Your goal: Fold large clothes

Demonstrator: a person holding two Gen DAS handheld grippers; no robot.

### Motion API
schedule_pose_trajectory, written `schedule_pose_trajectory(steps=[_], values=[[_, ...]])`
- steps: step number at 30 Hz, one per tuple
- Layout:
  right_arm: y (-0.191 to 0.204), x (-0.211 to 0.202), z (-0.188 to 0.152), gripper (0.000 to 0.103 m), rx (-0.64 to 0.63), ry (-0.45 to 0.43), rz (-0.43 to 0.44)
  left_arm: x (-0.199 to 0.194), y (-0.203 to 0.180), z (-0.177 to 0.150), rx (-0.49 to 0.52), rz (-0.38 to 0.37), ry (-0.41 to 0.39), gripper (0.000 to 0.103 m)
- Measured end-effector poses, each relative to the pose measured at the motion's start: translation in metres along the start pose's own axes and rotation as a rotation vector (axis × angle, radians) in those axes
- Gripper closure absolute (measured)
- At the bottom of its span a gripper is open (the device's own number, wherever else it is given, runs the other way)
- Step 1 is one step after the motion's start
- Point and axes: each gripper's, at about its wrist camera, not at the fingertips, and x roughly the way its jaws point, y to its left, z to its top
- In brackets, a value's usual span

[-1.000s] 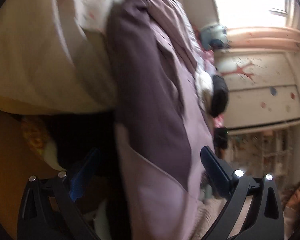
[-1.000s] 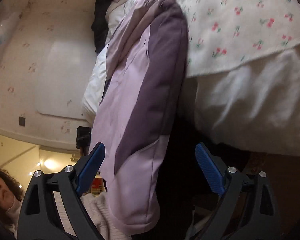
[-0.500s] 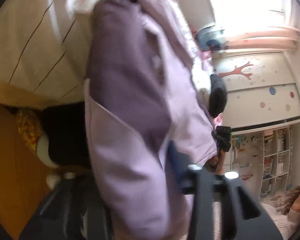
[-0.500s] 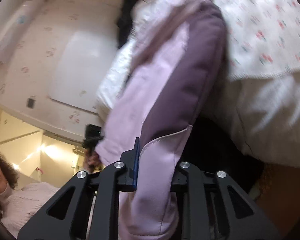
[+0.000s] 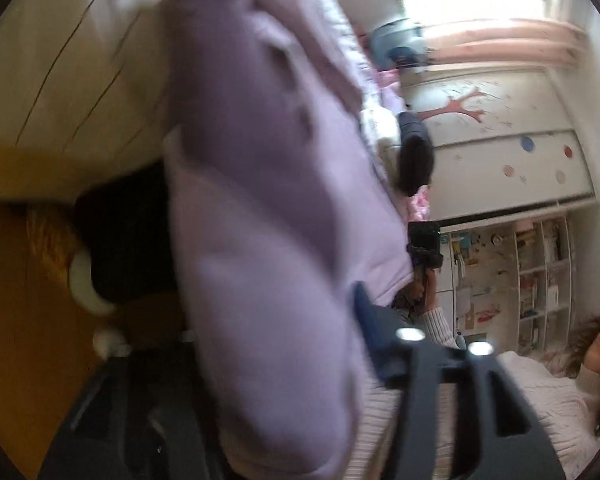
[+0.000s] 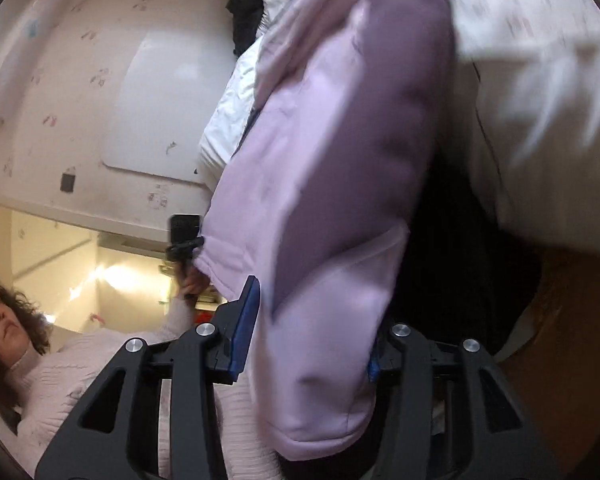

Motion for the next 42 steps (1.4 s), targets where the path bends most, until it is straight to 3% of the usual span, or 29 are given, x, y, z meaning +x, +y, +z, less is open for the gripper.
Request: schedule_pose_trajectory(steps=[2, 4, 5, 6, 8, 11, 18, 21, 24, 26, 34, 42], values=[[0.001, 0.004, -0.005, 0.060, -0.015, -0.009, 0.031, 0.002, 0.010, -0.004, -0.036, -0.014, -0.022, 0.029], [0.005, 0.006, -0.007, 0.061, -0.032, -0.034, 0.044, 0.001, 0.009, -0.007, -0.049, -0.022, -0.079, 0.030], [0.010, 0.008, -0.008, 0.067, -0.047, -0.056, 0.054, -0.005, 0.009, -0.007, -0.051, -0.036, -0.107, 0.045], [0.015, 0.004, -0.008, 0.071, -0.072, -0.104, 0.085, -0.010, 0.003, -0.005, -0.043, -0.063, -0.139, 0.076], [0.027, -0.002, -0.007, 0.076, -0.116, -0.189, 0.134, -0.024, -0.020, -0.001, 0.019, -0.044, -0.210, 0.084], [0.051, -0.010, -0.005, 0.078, -0.191, -0.300, 0.223, -0.040, -0.062, 0.001, 0.139, -0.017, -0.308, 0.086], [0.094, -0.039, -0.010, 0.078, -0.318, -0.450, 0.378, -0.083, -0.112, -0.006, 0.266, -0.159, -0.416, 0.086], [0.081, -0.036, -0.007, 0.078, -0.290, -0.479, 0.433, -0.085, -0.096, -0.002, 0.216, -0.171, -0.429, 0.086], [0.059, -0.028, 0.011, 0.078, -0.246, -0.488, 0.473, -0.082, -0.063, 0.011, 0.102, -0.222, -0.446, 0.086], [0.061, -0.028, 0.028, 0.078, -0.255, -0.494, 0.487, -0.077, -0.061, 0.023, 0.080, -0.249, -0.465, 0.086], [0.099, -0.051, 0.136, 0.078, -0.333, -0.558, 0.472, -0.096, -0.092, 0.129, 0.085, -0.307, -0.591, 0.085], [0.060, -0.054, 0.262, 0.078, -0.164, -0.646, 0.388, -0.070, -0.078, 0.272, -0.029, -0.286, -0.646, 0.085]])
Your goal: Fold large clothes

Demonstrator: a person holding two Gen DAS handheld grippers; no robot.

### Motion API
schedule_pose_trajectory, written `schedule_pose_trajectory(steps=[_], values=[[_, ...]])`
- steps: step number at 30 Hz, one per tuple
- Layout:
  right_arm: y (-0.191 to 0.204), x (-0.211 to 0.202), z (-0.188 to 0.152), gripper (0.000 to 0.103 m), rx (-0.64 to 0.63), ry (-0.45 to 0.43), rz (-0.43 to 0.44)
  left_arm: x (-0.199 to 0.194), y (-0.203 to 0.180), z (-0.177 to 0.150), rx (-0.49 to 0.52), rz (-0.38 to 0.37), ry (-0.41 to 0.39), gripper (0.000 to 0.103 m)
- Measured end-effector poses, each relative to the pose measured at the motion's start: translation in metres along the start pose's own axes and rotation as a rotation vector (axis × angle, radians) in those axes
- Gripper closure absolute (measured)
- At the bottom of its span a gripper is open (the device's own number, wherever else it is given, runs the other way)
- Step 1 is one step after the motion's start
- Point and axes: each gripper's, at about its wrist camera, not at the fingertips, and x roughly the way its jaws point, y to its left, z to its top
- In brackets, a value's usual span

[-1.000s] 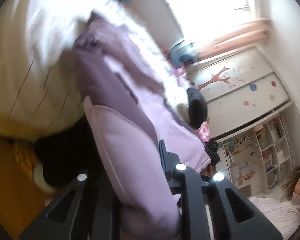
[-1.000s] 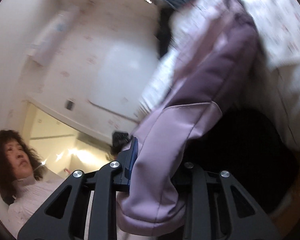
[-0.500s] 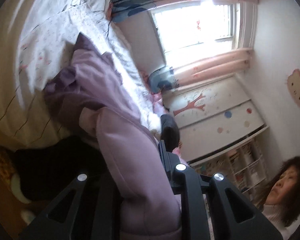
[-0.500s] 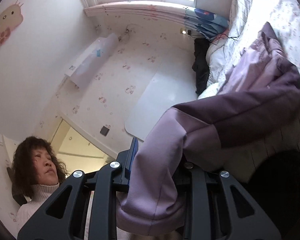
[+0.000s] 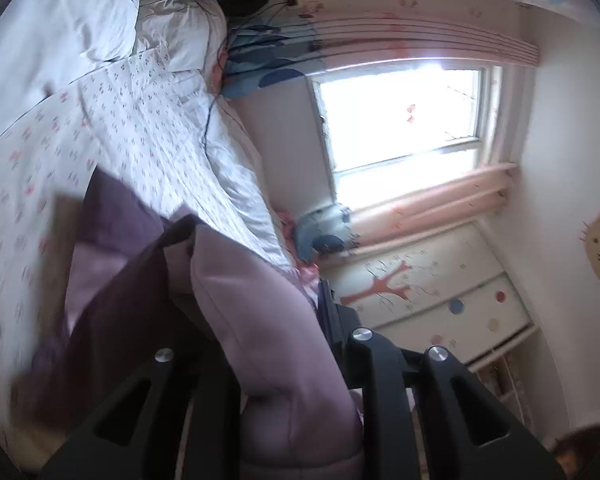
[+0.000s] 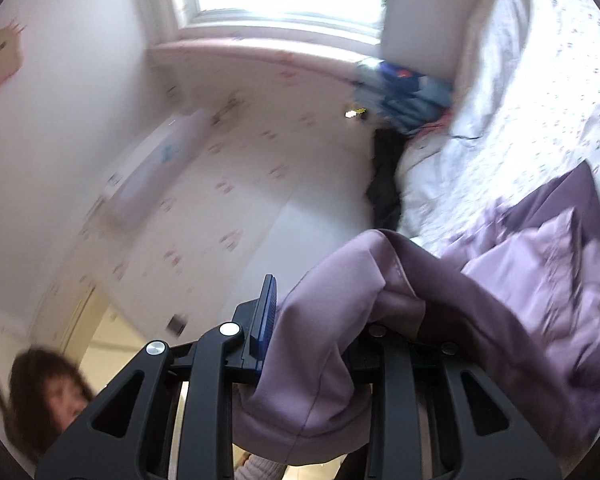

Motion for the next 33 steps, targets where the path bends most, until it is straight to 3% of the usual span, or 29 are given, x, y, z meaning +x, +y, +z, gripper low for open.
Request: schedule_pose_trajectory(steps=[5, 9, 12, 16, 17, 18, 21, 22, 23, 25, 27, 29, 30, 31, 32, 33], values=[[-0.060, 0.025, 0.041, 0.078, 0.058, -0.024, -0.143, 0.056, 0.034, 0.036, -0.045, 0.095, -0.028, 0.085], [-0.136, 0.040, 0.049, 0.078, 0.160, -0.015, -0.306, 0.096, 0.102, 0.049, -0.147, 0.254, -0.039, 0.085], [-0.179, 0.039, 0.043, 0.079, 0.240, -0.028, -0.350, 0.111, 0.151, 0.042, -0.212, 0.321, -0.032, 0.084], [-0.194, 0.034, 0.039, 0.078, 0.255, -0.011, -0.356, 0.112, 0.158, 0.043, -0.214, 0.311, -0.009, 0.081], [-0.194, 0.034, 0.039, 0.077, 0.262, -0.003, -0.360, 0.110, 0.154, 0.045, -0.217, 0.299, 0.007, 0.075], [-0.195, 0.036, 0.040, 0.075, 0.269, 0.003, -0.362, 0.109, 0.152, 0.048, -0.228, 0.283, 0.017, 0.062], [-0.179, 0.033, 0.041, 0.050, 0.281, -0.010, -0.329, 0.094, 0.129, 0.056, -0.271, 0.158, -0.027, 0.037], [-0.171, 0.034, 0.042, 0.035, 0.273, -0.025, -0.319, 0.087, 0.115, 0.058, -0.262, 0.106, -0.047, 0.034], [-0.159, 0.033, 0.043, 0.021, 0.259, -0.042, -0.311, 0.080, 0.100, 0.060, -0.244, 0.068, -0.058, 0.028], [-0.134, 0.035, 0.045, 0.011, 0.207, -0.052, -0.344, 0.071, 0.076, 0.062, -0.209, 0.052, -0.075, 0.023], [-0.106, 0.039, 0.044, 0.010, 0.115, -0.052, -0.415, 0.061, 0.049, 0.061, -0.132, 0.050, -0.111, 0.017], [-0.073, 0.056, 0.038, 0.010, -0.065, -0.018, -0.549, 0.047, 0.032, 0.060, -0.090, 0.028, -0.186, 0.011], [-0.056, 0.074, 0.031, 0.010, -0.182, 0.031, -0.633, 0.043, 0.023, 0.059, -0.057, 0.053, -0.222, 0.007], [-0.047, 0.089, 0.024, 0.010, -0.259, 0.076, -0.691, 0.049, 0.006, 0.054, 0.053, 0.137, -0.215, 0.007], [-0.042, 0.108, 0.016, 0.010, -0.340, 0.134, -0.756, 0.061, -0.005, 0.048, 0.144, 0.199, -0.175, 0.007], [-0.041, 0.136, 0.005, 0.010, -0.442, 0.217, -0.839, 0.087, -0.018, 0.034, 0.265, 0.284, -0.084, 0.007]])
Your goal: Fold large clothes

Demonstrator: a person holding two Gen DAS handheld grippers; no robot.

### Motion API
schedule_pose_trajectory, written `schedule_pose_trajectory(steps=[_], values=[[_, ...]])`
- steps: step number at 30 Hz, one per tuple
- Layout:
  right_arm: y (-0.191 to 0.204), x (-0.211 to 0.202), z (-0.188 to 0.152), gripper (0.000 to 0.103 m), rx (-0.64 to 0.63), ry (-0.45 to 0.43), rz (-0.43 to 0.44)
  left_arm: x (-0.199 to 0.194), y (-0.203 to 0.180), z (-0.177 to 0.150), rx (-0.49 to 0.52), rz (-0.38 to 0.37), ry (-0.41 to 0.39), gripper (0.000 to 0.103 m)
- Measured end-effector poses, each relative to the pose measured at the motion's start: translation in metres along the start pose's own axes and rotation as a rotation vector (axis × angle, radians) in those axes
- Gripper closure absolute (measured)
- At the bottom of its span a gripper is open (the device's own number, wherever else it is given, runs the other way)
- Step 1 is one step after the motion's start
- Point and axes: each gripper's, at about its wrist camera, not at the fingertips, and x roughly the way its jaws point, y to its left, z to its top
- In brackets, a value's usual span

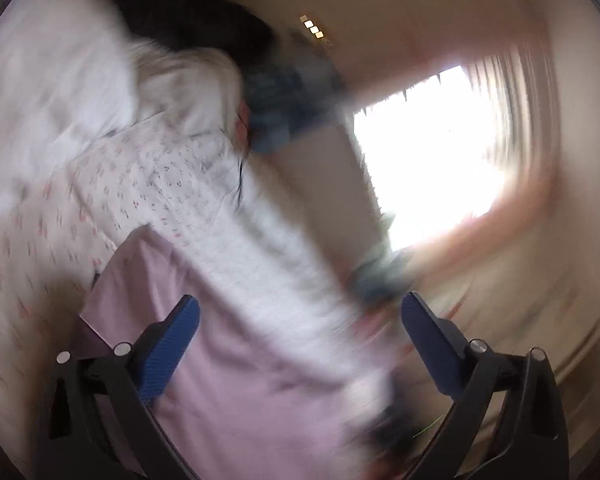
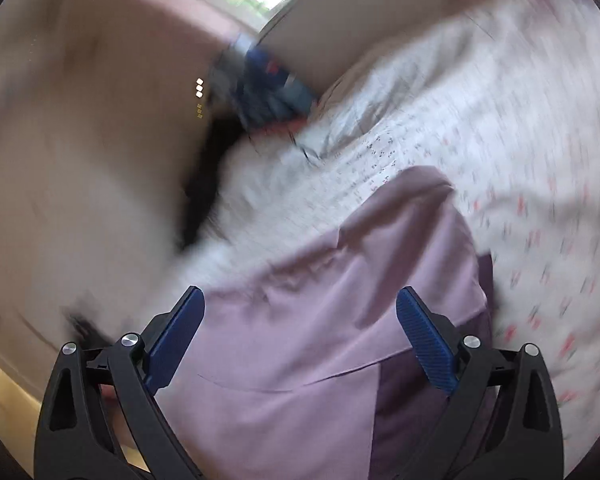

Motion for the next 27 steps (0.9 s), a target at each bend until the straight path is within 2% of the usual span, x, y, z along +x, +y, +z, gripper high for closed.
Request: schedule_pose_trajectory(steps=[1, 3, 5, 6, 8, 9, 12, 14, 16, 18, 20, 22, 24, 26, 27], values=[[0.015, 0.016, -0.001, 0.010, -0.073, 0.035, -0.046, 0.021, -0.015, -0.012, 0.092, 0.045, 0.073, 0.007], [0.036, 0.059, -0.001, 0.010, -0.182, 0.102, -0.151, 0.061, -0.035, -0.033, 0.225, 0.099, 0.172, 0.007], [0.041, 0.099, 0.002, 0.010, -0.228, 0.141, -0.221, 0.113, -0.044, -0.048, 0.364, 0.208, 0.254, 0.007], [0.039, 0.125, 0.006, 0.010, -0.236, 0.162, -0.268, 0.132, -0.042, -0.050, 0.392, 0.248, 0.281, 0.007], [0.028, 0.162, 0.008, 0.009, -0.222, 0.202, -0.305, 0.176, -0.024, -0.054, 0.378, 0.328, 0.354, 0.008], [0.021, 0.178, 0.011, 0.009, -0.207, 0.217, -0.310, 0.202, -0.005, -0.051, 0.349, 0.400, 0.382, 0.009], [0.006, 0.203, 0.022, 0.008, -0.171, 0.237, -0.314, 0.241, 0.033, -0.043, 0.272, 0.464, 0.419, 0.010], [-0.002, 0.218, 0.031, 0.007, -0.161, 0.269, -0.331, 0.258, 0.043, -0.039, 0.259, 0.502, 0.440, 0.010], [-0.008, 0.227, 0.037, 0.007, -0.148, 0.307, -0.337, 0.261, 0.042, -0.038, 0.264, 0.528, 0.464, 0.010], [-0.006, 0.222, 0.038, 0.007, -0.144, 0.308, -0.335, 0.248, 0.027, -0.037, 0.279, 0.537, 0.449, 0.011], [-0.005, 0.213, 0.036, 0.007, -0.152, 0.287, -0.317, 0.225, 0.000, -0.039, 0.320, 0.470, 0.398, 0.011], [-0.006, 0.214, 0.036, 0.007, -0.142, 0.296, -0.311, 0.226, -0.020, -0.048, 0.393, 0.448, 0.397, 0.011], [-0.007, 0.219, 0.039, 0.007, -0.130, 0.296, -0.316, 0.242, -0.024, -0.054, 0.421, 0.454, 0.423, 0.011], [-0.009, 0.226, 0.043, 0.007, -0.114, 0.291, -0.317, 0.268, -0.013, -0.058, 0.422, 0.508, 0.457, 0.011], [-0.013, 0.232, 0.045, 0.007, -0.106, 0.298, -0.314, 0.287, 0.005, -0.059, 0.402, 0.550, 0.485, 0.011]])
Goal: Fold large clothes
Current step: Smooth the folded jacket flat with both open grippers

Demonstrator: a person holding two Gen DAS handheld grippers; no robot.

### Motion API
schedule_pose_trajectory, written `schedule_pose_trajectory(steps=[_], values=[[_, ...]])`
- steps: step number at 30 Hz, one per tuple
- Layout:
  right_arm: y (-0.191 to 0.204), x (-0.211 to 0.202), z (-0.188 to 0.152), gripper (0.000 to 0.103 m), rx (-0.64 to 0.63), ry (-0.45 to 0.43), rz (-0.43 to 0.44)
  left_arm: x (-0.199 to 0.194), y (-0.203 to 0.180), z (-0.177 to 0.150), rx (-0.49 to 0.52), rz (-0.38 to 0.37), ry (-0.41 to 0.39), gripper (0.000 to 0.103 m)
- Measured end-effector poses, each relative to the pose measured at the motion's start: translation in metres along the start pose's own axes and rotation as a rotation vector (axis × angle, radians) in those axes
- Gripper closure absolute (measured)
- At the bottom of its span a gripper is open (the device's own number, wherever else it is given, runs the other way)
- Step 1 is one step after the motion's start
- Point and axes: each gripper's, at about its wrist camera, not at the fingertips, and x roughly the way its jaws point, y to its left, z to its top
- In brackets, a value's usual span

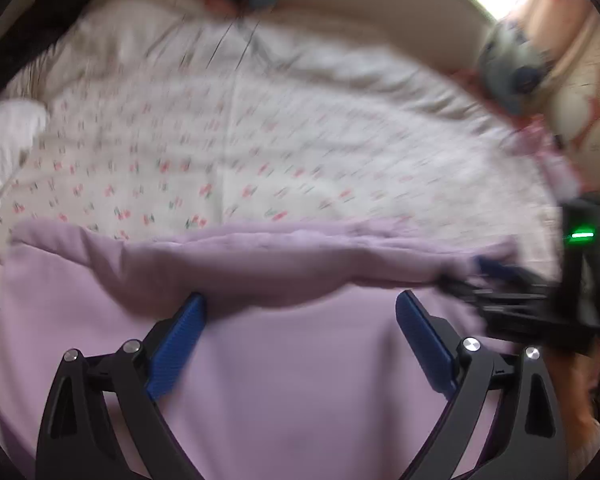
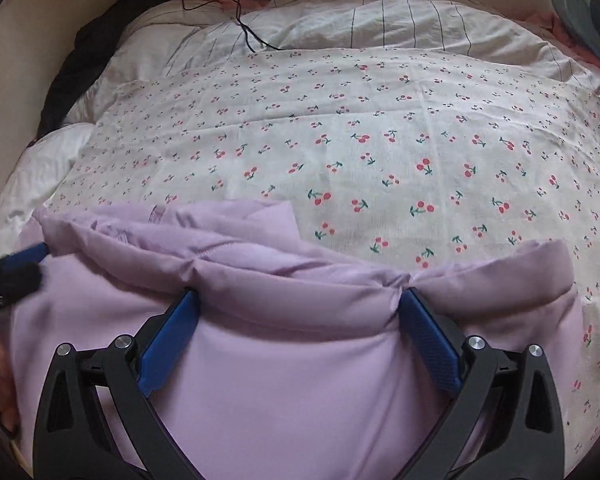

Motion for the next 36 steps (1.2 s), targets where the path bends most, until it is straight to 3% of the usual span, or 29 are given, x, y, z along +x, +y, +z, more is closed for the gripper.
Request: schedule_pose_trajectory(steps=[2, 4, 7, 10, 12, 15, 18, 20, 23, 25, 28, 31, 33, 35, 36], values=[[-0.006, 0.013, 0.007, 0.007, 0.029, 0.022, 0.017, 0.024, 0.008, 0.004, -0.029, 0.014, 0.017, 0.010], [-0.008, 0.024, 0.012, 0.007, 0.025, 0.042, 0.007, 0.041, 0.002, 0.010, -0.003, 0.076, 0.015, 0.007], [-0.008, 0.026, 0.015, 0.007, 0.015, 0.070, 0.008, 0.044, -0.001, 0.012, 0.019, 0.104, 0.043, 0.007], [-0.007, -0.016, 0.005, 0.007, 0.013, 0.034, 0.028, 0.002, 0.007, 0.004, -0.015, 0.071, 0.015, 0.009], [-0.007, -0.066, -0.015, 0.007, -0.029, -0.060, 0.048, -0.047, 0.018, -0.016, -0.019, 0.046, -0.059, 0.009], [-0.019, -0.107, -0.050, 0.007, -0.053, -0.130, 0.002, -0.101, 0.043, -0.054, -0.014, 0.073, -0.151, 0.009], [-0.049, -0.072, -0.072, 0.007, 0.000, -0.057, -0.043, -0.096, 0.084, -0.080, -0.070, 0.129, -0.135, 0.009], [-0.063, -0.052, -0.082, 0.006, 0.042, -0.088, 0.040, -0.066, 0.112, -0.094, -0.127, 0.091, -0.112, 0.007], [-0.054, -0.052, -0.076, 0.006, 0.010, -0.064, -0.017, -0.056, 0.115, -0.093, -0.140, 0.107, -0.118, 0.007], [-0.052, -0.065, -0.074, 0.006, 0.006, -0.039, -0.037, -0.066, 0.114, -0.090, -0.138, 0.112, -0.114, 0.007], [-0.040, -0.123, -0.093, 0.007, 0.001, -0.148, 0.003, -0.114, 0.110, -0.105, -0.136, 0.085, -0.177, 0.007], [-0.029, -0.165, -0.133, 0.007, -0.029, -0.253, -0.001, -0.149, 0.106, -0.137, -0.109, 0.099, -0.247, 0.007], [-0.034, -0.153, -0.152, 0.007, -0.015, -0.254, -0.022, -0.147, 0.114, -0.159, -0.112, 0.129, -0.252, 0.007], [-0.051, -0.112, -0.169, 0.006, 0.015, -0.181, -0.007, -0.120, 0.128, -0.172, -0.126, 0.138, -0.189, 0.005], [-0.057, -0.111, -0.176, 0.006, 0.032, -0.219, 0.030, -0.107, 0.141, -0.181, -0.152, 0.066, -0.175, 0.005]])
